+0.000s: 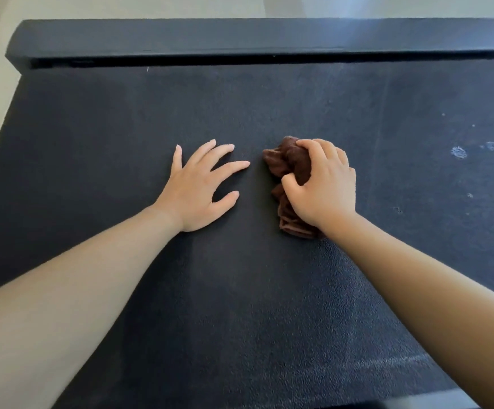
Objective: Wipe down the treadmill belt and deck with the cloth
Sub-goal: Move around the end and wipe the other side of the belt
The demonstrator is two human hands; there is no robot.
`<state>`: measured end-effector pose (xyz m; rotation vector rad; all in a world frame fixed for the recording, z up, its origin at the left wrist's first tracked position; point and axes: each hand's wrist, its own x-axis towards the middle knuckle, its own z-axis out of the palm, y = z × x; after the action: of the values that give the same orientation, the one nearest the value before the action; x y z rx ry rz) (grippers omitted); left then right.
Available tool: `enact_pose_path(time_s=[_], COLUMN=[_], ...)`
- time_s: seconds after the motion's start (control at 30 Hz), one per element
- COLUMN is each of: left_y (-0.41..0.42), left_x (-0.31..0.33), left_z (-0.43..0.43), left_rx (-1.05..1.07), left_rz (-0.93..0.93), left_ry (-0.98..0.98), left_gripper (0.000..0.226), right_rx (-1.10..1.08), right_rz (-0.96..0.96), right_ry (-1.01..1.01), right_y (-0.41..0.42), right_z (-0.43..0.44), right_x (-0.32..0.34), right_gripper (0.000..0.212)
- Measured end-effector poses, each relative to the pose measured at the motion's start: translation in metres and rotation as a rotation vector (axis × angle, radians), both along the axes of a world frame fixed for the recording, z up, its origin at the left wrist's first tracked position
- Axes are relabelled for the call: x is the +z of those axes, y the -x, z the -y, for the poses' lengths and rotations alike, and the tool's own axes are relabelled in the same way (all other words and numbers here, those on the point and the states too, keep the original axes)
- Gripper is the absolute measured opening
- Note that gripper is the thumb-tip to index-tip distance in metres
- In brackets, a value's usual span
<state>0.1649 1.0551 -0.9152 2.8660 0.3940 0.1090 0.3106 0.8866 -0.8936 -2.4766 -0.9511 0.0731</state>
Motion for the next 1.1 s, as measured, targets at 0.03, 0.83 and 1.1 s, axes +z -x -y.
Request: enact_pose_path(time_s=[0.03, 0.83, 1.1], left_y=[0.0, -0.004, -0.004], left_x=[0.0, 0.0, -0.001], left_z=[0.0, -0.005, -0.005], left_rx=[0.003, 0.032, 0.021], left_rz=[-0.01, -0.104, -0.084], left_ry=[0.0, -0.03, -0.014], left_gripper=[0.052, 0.058, 0.058], right_rx=[0.0, 0.112, 0.225], right_rz=[0.002, -0.001, -0.012], right_ry=[0.002, -0.026, 0.013], right_y=[-0.001, -0.061, -0.089], right_z=[-0.002, -0.122, -0.196], right_x=[-0.001, -0.004, -0.002], right_gripper=[0.052, 0.054, 0.057])
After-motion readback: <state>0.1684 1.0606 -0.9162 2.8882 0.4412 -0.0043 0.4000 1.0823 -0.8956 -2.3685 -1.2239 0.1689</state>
